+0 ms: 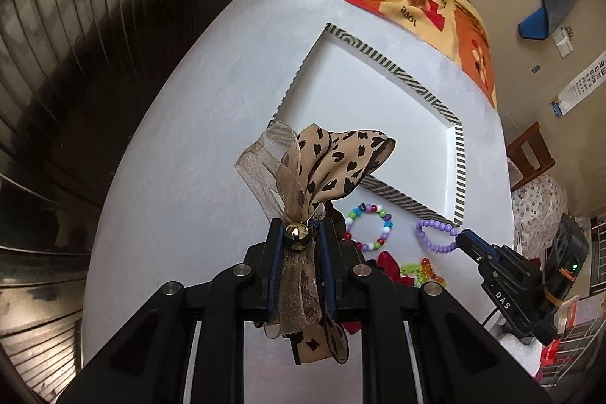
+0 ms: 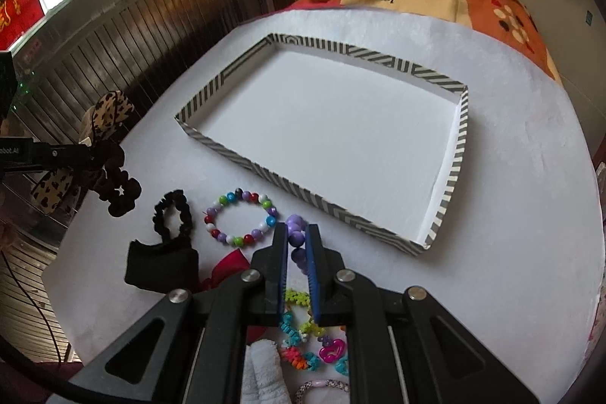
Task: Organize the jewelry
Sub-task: 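Grasp the purple bead bracelet with the right tool while the left tool lifts the bow clip, then lower the bow clip and purple bracelet into the striped tray and open both tools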
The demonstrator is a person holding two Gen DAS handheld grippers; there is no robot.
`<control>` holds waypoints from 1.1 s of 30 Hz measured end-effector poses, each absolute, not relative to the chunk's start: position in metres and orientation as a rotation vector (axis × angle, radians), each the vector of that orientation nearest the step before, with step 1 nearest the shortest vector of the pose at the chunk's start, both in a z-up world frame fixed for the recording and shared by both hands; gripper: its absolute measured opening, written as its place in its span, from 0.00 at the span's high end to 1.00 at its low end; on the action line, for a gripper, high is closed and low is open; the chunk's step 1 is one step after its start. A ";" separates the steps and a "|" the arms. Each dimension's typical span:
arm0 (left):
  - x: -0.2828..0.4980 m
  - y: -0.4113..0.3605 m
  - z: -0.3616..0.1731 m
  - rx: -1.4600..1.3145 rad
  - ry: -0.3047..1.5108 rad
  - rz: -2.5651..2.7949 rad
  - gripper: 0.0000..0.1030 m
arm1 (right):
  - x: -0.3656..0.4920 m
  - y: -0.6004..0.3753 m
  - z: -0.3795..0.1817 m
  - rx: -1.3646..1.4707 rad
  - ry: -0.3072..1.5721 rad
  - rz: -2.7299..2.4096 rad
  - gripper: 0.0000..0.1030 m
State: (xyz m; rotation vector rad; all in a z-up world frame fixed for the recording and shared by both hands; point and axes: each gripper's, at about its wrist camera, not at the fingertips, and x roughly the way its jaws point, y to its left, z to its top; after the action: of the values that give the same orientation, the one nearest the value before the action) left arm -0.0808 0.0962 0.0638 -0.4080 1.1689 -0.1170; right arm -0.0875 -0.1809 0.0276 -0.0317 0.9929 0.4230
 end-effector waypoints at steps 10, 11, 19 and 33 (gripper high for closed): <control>-0.047 0.075 0.085 -0.365 1.122 -0.163 0.92 | -0.078 -0.187 0.065 -0.012 0.920 0.395 0.91; -0.042 0.074 0.086 -0.361 1.117 -0.164 0.92 | -0.076 -0.189 0.067 -0.007 0.914 0.388 0.91; 0.021 0.060 0.073 -0.338 1.125 -0.166 0.92 | -0.038 -0.207 0.068 0.044 0.920 0.309 0.91; 0.076 0.060 -0.006 -0.282 1.257 -0.052 0.92 | 0.010 -0.235 -0.008 0.057 1.102 0.137 0.91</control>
State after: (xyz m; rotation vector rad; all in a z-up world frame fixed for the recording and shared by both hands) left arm 0.0756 0.0599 -0.0059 -0.2819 1.2570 -0.0519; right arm 0.0104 -0.2351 -0.0085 0.0566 1.1016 0.1368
